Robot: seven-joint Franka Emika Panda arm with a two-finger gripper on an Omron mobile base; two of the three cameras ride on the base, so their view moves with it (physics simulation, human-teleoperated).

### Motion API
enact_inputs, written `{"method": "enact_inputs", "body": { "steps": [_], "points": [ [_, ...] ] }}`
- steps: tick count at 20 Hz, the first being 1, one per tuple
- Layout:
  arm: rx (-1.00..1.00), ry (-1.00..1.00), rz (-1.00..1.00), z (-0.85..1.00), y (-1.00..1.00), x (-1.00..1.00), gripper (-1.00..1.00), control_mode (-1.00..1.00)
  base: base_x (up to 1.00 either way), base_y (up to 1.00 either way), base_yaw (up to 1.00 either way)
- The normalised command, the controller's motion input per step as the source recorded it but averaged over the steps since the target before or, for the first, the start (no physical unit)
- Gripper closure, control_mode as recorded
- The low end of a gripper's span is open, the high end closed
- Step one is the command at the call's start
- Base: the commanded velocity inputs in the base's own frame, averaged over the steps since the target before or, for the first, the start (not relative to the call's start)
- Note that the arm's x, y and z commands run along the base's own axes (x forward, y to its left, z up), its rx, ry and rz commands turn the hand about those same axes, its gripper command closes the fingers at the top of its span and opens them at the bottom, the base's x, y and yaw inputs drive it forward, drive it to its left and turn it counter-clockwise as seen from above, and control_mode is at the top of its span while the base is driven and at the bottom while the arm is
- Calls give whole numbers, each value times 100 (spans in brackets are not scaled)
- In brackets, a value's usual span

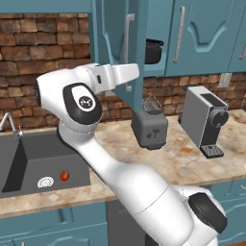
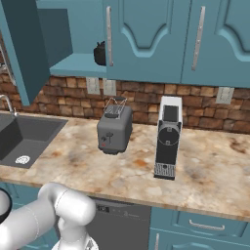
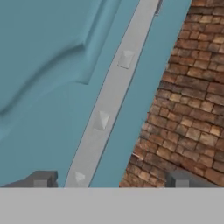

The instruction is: Open the cabinet, pick the kettle from the cabinet, and place it in the sink.

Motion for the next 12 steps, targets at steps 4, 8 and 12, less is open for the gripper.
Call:
{"method": "enact_inputs", "body": {
  "steps": [4,8,12],
  "points": [
    [0,-5,-9,0,3,-27,-100,-100,0,0,0],
    [0,-6,-9,-9,0,-28,-100,-100,0,0,0],
    [12,-3,-4,-5,-6,-30,-100,-100,0,0,0]
  ]
}}
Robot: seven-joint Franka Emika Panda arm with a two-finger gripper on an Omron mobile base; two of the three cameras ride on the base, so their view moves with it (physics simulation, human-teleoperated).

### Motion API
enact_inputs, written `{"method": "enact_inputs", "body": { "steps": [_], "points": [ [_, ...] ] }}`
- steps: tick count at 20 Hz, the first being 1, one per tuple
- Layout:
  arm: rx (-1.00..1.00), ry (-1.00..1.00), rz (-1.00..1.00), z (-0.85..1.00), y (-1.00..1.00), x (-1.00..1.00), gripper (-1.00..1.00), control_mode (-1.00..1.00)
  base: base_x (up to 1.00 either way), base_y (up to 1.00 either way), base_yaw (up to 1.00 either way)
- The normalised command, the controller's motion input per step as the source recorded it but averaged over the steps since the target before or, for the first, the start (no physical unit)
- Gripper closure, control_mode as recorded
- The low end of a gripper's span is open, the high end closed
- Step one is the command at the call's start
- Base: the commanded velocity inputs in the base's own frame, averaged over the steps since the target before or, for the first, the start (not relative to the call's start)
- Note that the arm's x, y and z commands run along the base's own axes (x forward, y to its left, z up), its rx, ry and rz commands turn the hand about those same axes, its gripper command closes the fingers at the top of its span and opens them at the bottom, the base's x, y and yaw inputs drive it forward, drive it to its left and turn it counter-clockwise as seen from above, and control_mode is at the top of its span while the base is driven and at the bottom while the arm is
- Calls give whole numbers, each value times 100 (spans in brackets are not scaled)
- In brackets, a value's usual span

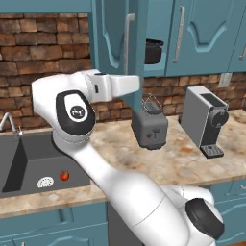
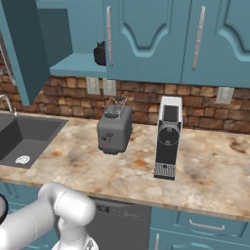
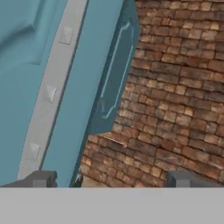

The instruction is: Open the cabinet, pick the kettle from the cabinet, and place it in the sink.

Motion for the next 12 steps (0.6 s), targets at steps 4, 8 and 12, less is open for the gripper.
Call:
{"method": "enact_inputs", "body": {
  "steps": [4,8,12],
  "points": [
    [22,0,0,0,-17,-37,-100,-100,0,0,0],
    [23,0,0,0,-22,-38,-100,-100,0,0,0],
    [24,0,3,3,-29,-33,-100,-100,0,0,0]
  ]
}}
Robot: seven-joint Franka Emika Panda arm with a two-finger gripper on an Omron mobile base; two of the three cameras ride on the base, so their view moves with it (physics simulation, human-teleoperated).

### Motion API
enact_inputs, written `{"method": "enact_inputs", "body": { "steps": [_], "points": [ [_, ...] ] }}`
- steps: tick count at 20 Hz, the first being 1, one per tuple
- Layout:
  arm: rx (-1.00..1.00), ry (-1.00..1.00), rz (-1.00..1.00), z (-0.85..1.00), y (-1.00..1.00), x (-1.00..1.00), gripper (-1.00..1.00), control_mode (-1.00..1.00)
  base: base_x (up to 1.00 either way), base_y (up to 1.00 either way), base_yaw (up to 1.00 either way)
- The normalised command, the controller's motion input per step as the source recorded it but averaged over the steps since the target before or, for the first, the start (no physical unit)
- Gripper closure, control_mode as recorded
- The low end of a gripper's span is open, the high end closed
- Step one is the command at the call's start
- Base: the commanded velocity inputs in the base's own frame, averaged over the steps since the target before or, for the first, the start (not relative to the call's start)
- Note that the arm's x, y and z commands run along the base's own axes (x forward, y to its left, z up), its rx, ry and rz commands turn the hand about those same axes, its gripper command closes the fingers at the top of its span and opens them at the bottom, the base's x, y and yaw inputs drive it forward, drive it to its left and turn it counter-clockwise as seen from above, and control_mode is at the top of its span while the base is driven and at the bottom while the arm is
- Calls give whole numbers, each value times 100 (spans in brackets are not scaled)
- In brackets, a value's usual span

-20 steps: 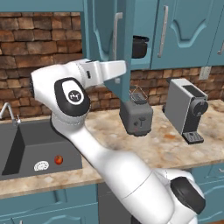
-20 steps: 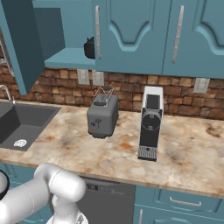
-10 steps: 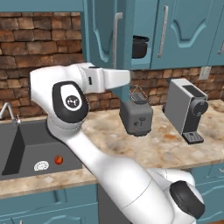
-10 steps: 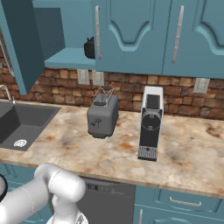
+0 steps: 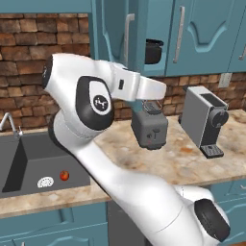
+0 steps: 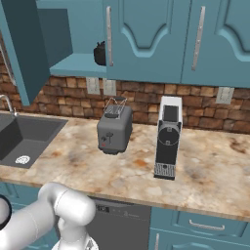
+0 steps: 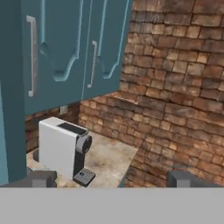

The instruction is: Open the cabinet, pick the kettle from the cabinet, and place it in the sink.

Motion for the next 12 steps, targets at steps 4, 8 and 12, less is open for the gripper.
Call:
{"method": "enact_inputs", "body": {
  "steps": [4,8,12],
  "points": [
    [18,-7,9,1,-30,-30,-100,-100,0,0,0],
    [13,-8,12,0,-33,-16,-100,-100,0,0,0],
    [13,0,13,-2,-36,0,-100,-100,0,0,0]
  ]
}}
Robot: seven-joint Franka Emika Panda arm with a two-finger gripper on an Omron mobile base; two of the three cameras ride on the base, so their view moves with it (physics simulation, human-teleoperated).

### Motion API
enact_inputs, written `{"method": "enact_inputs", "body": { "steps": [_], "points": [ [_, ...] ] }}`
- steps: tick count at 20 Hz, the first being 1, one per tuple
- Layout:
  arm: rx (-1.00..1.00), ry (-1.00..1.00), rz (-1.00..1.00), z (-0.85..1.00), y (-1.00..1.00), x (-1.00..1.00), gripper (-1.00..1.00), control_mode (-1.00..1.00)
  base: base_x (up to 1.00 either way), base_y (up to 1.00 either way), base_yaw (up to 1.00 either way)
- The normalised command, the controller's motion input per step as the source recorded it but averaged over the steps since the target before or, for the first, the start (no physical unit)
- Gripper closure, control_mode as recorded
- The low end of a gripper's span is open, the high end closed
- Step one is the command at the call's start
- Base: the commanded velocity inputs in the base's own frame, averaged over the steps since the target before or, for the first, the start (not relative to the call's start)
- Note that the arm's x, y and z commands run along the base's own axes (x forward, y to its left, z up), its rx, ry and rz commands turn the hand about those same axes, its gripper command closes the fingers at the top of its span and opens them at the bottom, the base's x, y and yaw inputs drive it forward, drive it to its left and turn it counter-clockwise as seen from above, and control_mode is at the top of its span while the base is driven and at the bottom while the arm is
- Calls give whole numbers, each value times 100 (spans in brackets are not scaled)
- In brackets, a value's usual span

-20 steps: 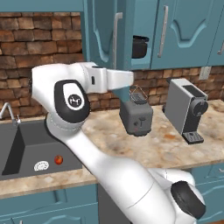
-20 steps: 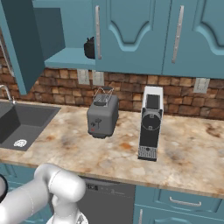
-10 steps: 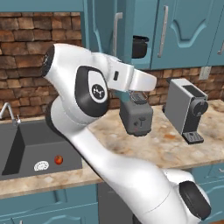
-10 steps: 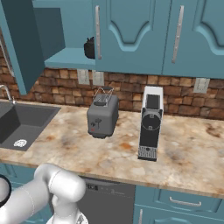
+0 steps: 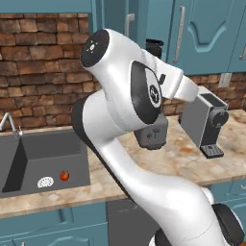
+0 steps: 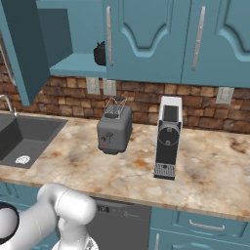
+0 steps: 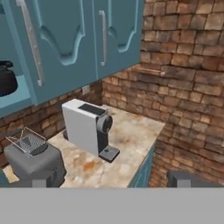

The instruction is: Open the cabinet, pick the kettle from the cabinet, and place it in the sink.

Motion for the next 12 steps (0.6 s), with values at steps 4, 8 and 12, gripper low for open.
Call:
{"method": "enact_inputs", "body": {
  "steps": [4,8,12],
  "points": [
    [13,-1,15,-5,-39,0,-100,-100,0,0,0],
    [11,0,15,-9,-40,2,-100,-100,0,0,0],
    [9,0,17,-6,-37,8,-100,-100,0,0,0]
  ]
}}
